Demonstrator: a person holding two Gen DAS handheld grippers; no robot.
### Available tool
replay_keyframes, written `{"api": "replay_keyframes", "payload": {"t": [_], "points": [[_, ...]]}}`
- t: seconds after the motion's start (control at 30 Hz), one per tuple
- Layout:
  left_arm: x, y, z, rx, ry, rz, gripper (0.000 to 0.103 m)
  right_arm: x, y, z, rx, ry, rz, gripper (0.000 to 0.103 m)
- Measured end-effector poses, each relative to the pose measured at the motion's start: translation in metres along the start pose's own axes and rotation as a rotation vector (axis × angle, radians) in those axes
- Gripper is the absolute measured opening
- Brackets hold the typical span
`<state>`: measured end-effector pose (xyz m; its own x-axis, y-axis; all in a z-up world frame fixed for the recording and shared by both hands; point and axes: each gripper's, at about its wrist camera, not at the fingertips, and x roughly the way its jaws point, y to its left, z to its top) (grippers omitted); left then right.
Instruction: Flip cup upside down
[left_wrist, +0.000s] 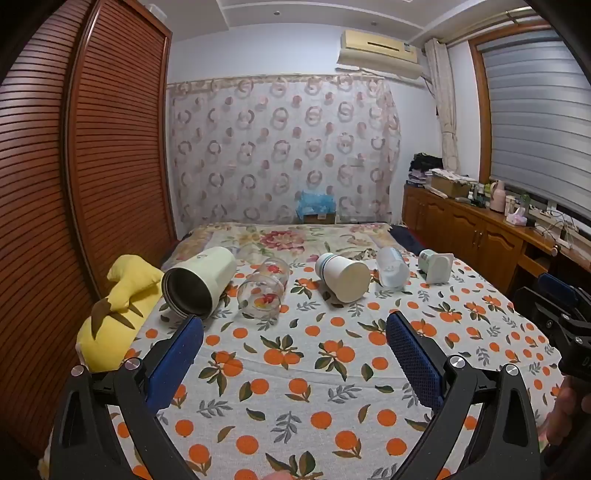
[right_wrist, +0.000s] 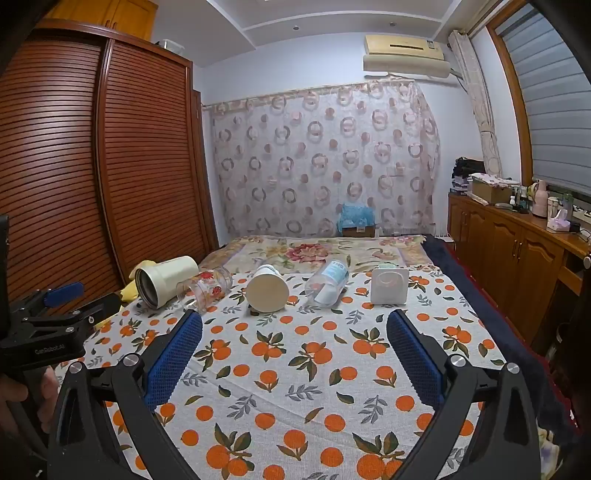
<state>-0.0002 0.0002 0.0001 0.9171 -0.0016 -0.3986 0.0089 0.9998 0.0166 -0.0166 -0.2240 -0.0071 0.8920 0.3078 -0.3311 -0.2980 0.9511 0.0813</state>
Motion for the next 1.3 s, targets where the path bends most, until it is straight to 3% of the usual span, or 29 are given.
{"api": "replay_keyframes", "payload": {"t": [1.3], "points": [[-0.0003,0.0002,0.0001,-0.004,-0.007,-0.001,0.095,-0.0023,0.0006,0.0015,0.004,-0.004,0.001,0.101]]}}
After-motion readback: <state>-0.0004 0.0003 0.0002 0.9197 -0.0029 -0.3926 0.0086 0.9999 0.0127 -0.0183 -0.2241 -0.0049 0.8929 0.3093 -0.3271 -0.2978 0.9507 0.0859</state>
